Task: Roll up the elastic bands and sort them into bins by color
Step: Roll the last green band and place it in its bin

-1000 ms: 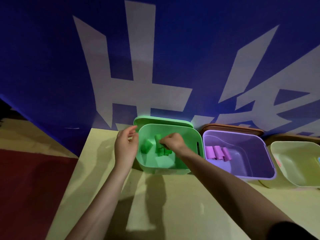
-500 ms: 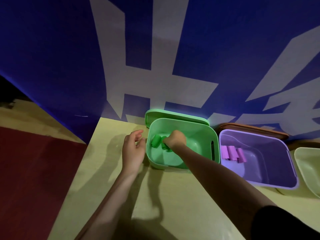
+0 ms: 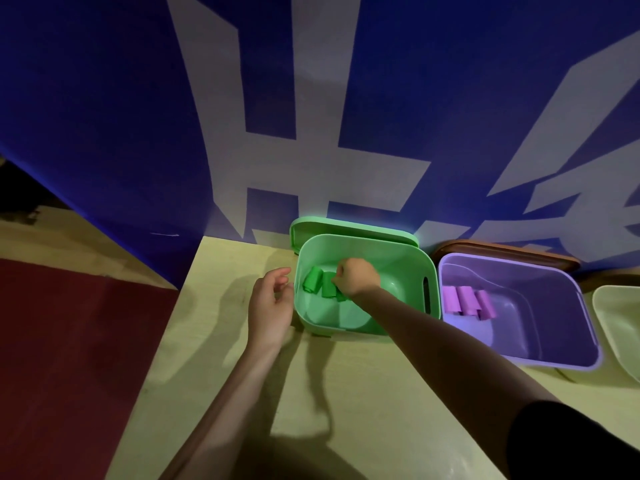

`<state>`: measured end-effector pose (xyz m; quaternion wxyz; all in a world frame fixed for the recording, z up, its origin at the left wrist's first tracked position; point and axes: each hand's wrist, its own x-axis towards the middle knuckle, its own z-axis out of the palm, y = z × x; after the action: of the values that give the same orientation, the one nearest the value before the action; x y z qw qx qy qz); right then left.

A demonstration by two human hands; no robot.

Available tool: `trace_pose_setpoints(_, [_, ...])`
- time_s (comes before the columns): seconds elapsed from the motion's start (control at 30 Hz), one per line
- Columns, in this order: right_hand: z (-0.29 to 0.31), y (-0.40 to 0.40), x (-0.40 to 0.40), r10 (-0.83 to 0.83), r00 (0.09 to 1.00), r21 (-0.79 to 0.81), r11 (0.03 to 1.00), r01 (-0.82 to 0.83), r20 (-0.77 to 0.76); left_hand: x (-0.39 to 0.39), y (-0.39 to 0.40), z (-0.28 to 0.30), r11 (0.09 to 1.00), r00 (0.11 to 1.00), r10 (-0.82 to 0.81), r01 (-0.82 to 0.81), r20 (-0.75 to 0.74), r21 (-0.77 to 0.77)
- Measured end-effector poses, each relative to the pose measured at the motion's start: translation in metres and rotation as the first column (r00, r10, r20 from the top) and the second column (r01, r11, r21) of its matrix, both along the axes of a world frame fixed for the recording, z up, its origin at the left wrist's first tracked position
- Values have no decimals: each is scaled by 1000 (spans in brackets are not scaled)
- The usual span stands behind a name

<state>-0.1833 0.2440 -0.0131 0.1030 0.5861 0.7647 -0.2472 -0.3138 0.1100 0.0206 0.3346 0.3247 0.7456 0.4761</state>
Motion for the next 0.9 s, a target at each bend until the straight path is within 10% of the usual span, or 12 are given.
trace_pose_setpoints(0.9, [106,-74,187,-351,571,-25,866,500,-742,103,-35,59,970,955,-211,231,-208,76])
